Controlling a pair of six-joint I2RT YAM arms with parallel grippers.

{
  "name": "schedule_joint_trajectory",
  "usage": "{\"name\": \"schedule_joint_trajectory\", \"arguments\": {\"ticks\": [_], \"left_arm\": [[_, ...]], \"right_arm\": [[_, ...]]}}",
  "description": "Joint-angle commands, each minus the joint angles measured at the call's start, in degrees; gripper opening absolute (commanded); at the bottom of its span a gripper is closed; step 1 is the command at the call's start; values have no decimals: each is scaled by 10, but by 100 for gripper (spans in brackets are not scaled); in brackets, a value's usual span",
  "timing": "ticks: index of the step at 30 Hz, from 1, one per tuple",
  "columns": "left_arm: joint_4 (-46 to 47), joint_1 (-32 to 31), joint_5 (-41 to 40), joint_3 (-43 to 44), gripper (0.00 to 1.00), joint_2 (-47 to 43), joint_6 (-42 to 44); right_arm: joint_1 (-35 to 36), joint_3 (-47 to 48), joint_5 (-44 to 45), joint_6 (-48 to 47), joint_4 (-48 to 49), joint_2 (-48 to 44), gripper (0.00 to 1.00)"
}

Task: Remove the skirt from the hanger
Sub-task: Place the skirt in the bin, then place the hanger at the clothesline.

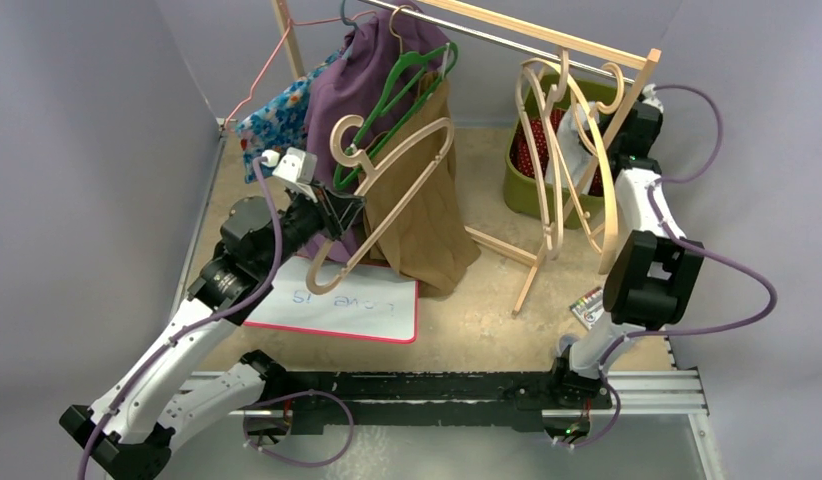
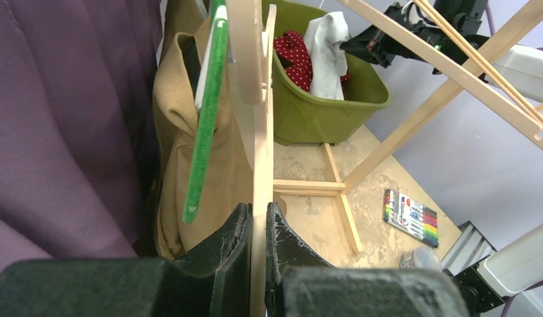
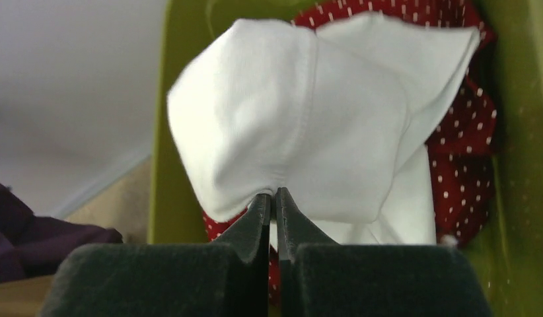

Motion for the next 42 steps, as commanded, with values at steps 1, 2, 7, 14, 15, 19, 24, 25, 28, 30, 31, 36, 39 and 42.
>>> {"name": "schedule_joint_trajectory", "arguments": {"ticks": [1,2,7,14,15,19,24,25,28,30,31,36,39,42], "left_arm": [[33,2,11,-3,0,5,2],[39,8,15,-5,0,6,-2],[67,39,64,-12,0,16,-8],[63,38,95,6,0,12,-32],[55,38,92,12,0,8,-38],[3,38,88,48,0,0,-54],[-35,38,74,77,0,1,-91],[-33,37,77,80,0,1,-102],[-21,30,74,90,0,3,-130],[-22,18,63,105,0,12,-138],[-29,9,53,116,0,20,-140],[-29,-51,0,173,0,72,-139],[-37,-80,-22,213,0,119,-130],[-42,-89,-60,238,0,146,-130]], "right_arm": [[0,0,-11,-14,-7,-16,0],[0,10,2,-28,-32,-13,2],[0,-2,33,-61,-83,-49,37],[0,-85,68,-70,-116,-184,87],[0,-104,71,-73,-113,-207,92],[0,-173,94,-84,-115,-294,99],[-1,-243,98,-91,-102,-405,99],[0,-249,102,-97,-100,-420,99],[-1,-259,121,-114,-99,-456,99],[-1,-261,116,-120,-101,-470,99],[0,-265,102,-120,-98,-478,99],[0,-312,34,-121,-52,-525,99],[0,-323,29,-122,-46,-539,99],[-1,-330,24,-121,-38,-541,99]]}}
